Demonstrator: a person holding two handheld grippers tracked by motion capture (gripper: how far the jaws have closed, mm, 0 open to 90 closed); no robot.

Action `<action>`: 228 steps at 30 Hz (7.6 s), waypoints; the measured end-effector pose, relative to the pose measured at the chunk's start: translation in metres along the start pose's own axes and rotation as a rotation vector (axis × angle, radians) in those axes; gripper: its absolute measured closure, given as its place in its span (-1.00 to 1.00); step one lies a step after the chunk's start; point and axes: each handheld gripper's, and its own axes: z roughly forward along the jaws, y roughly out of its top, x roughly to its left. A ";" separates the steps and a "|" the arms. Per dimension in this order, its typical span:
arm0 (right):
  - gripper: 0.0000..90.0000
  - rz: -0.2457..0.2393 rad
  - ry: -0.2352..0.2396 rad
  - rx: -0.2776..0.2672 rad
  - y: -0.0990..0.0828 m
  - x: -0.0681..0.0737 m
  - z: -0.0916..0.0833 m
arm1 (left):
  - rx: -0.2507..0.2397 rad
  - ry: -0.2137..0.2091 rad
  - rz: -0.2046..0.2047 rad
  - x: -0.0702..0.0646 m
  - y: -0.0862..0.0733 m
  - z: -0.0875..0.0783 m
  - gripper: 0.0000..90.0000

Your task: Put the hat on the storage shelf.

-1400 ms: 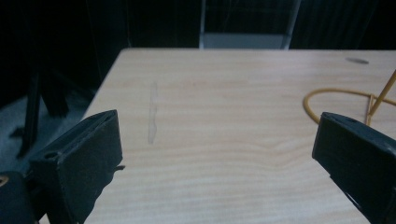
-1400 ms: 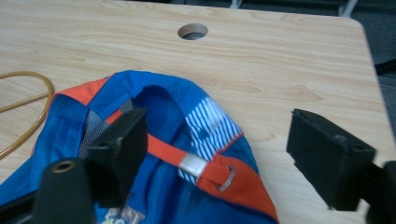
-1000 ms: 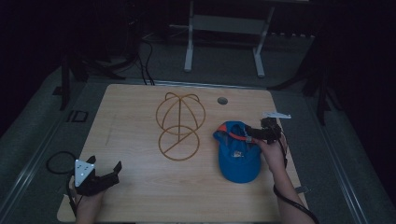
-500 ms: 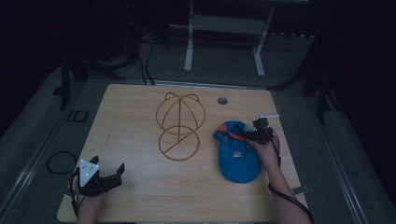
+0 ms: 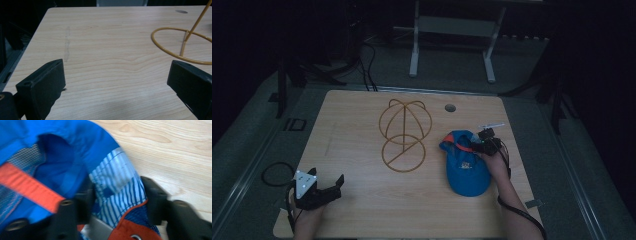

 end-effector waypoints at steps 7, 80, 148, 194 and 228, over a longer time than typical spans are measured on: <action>0.79 -0.066 0.034 0.009 0.002 0.008 -0.001 | 0.001 0.001 -0.005 0.001 0.000 -0.001 -0.95; 0.88 -0.143 0.073 -0.556 0.044 0.027 -0.227 | -0.127 -0.273 0.087 -0.060 0.116 -0.032 -0.87; 0.88 -0.282 0.247 -0.623 0.010 0.080 -0.261 | 0.011 -0.804 0.413 -0.279 0.239 0.073 -0.01; 0.15 -0.272 0.332 -0.674 -0.032 0.059 -0.285 | -0.282 -0.849 0.688 -0.255 0.248 0.056 0.98; 0.26 -0.509 0.454 -0.636 -0.026 0.112 -0.281 | -0.523 -1.386 0.526 -0.229 0.240 0.051 0.98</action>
